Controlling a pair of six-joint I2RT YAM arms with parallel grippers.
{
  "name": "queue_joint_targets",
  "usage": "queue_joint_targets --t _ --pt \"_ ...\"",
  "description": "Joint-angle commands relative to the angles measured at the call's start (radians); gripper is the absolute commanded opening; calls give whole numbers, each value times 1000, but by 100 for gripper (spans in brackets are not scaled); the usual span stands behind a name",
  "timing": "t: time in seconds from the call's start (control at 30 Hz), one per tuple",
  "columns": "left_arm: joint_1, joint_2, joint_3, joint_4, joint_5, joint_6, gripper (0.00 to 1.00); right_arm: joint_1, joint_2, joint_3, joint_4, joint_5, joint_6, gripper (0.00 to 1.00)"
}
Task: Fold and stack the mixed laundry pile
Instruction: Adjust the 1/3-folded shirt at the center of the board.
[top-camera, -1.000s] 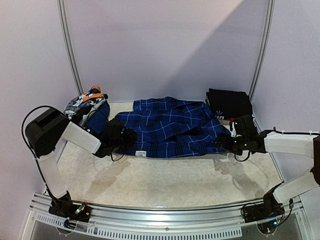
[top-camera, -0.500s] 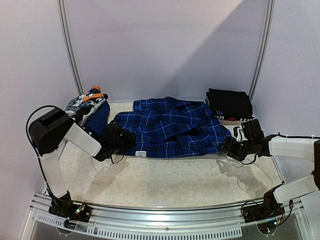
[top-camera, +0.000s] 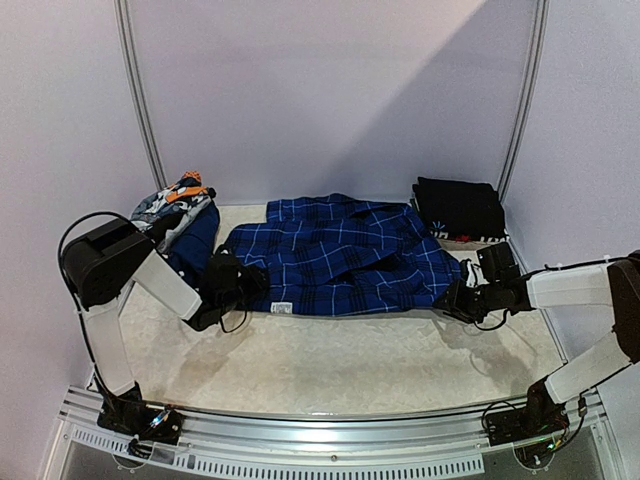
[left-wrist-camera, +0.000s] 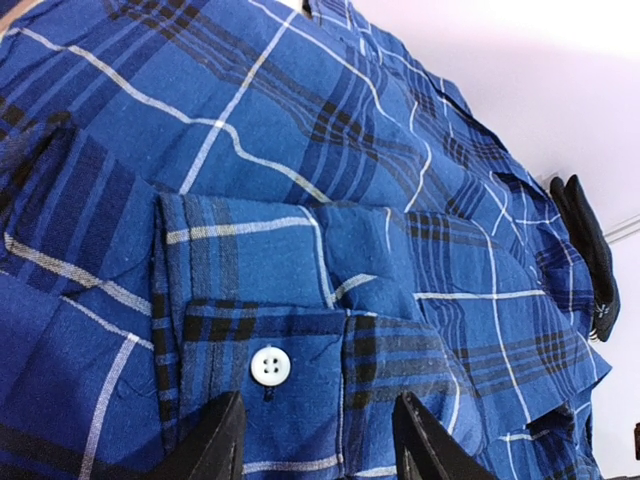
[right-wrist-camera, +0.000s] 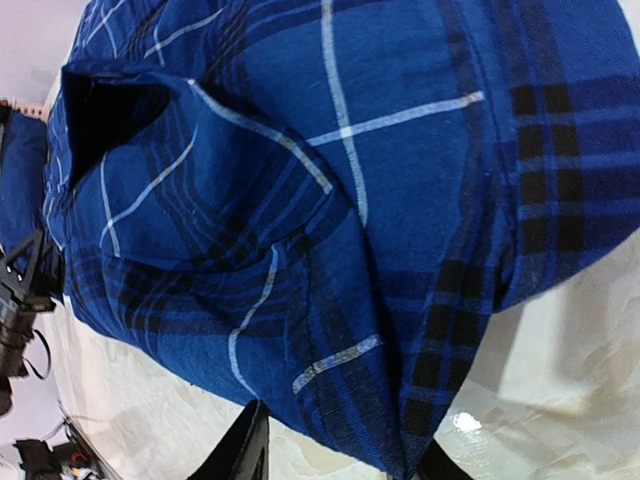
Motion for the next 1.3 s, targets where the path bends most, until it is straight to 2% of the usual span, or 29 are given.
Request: queue_joint_targets --t 0.0,0.73,0.9,1.27 --pt "10 45 -33 -16 -13 10 51 -14 23 17 25 -3 -8 35" --pt "9 37 -39 -65 -44 63 48 -16 83 59 16 43 -11 1" --pt "9 35 -41 -66 -50 67 48 -23 75 66 -6 61 -23 0" --pt "9 39 -46 -78 -82 84 48 -120 -27 35 -146 158 -45 0"
